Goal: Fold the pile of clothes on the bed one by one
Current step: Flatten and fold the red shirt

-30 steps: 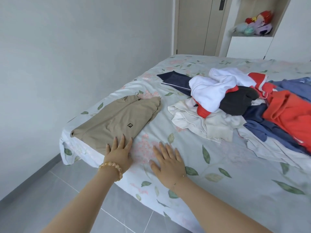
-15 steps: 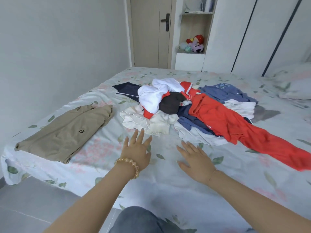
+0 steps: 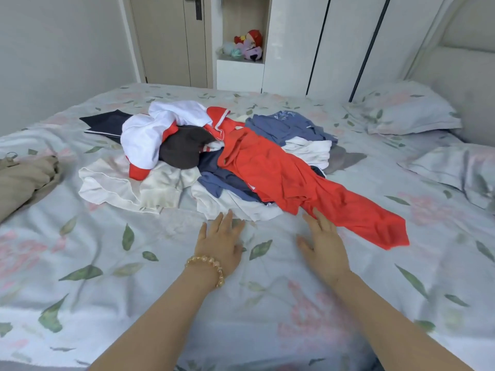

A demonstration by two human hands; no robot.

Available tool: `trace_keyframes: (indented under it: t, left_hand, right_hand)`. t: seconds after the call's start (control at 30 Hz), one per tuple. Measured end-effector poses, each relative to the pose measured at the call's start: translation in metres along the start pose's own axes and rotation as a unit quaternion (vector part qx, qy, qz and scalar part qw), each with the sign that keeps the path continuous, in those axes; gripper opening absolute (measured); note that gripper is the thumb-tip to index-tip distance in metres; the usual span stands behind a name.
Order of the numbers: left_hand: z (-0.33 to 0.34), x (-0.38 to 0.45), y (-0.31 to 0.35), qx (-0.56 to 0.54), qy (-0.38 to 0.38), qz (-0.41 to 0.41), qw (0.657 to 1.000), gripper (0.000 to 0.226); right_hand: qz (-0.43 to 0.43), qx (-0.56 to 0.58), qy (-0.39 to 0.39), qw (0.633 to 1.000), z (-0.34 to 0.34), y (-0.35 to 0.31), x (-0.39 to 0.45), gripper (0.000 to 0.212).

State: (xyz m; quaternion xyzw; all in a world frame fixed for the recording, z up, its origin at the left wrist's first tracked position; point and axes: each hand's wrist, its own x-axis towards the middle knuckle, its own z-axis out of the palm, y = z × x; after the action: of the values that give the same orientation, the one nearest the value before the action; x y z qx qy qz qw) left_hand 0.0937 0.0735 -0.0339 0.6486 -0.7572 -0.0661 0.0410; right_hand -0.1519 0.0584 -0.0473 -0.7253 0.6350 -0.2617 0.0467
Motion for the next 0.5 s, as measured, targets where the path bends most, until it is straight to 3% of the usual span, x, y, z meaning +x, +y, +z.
trace_keyframes:
  t: [0.1,0.2,0.27,0.4,0.47,0.5]
  left_hand:
    - [0.005,0.014,-0.004,-0.024,0.001,-0.025,0.999,0.064]
    - [0.000,0.023,0.000,-0.066,0.012,-0.042,0.997,0.065]
    - [-0.005,0.024,0.006,-0.086,0.024,-0.028,0.996,0.064]
    - [-0.013,0.022,0.007,-0.116,0.071,-0.010,0.991,0.056]
    - [-0.018,0.023,0.005,-0.199,0.079,-0.028,0.976,0.052]
    - [-0.023,0.022,0.005,-0.295,0.078,-0.058,0.951,0.048]
  right_hand:
    - [-0.024,0.031,0.088,0.995,0.010,-0.008,0.043,0.061]
    - [-0.045,0.013,0.061,0.997,0.019,-0.014,0.089,0.061]
    - [-0.036,0.019,0.039,0.998,0.030,-0.007,0.105,0.047]
    - [-0.049,0.052,0.092,0.993,0.043,-0.002,0.112,0.021]
    - [-0.037,0.128,0.123,0.983,0.038,-0.006,0.106,0.017]
    - [-0.034,0.174,0.134,0.975,0.032,-0.010,0.102,0.017]
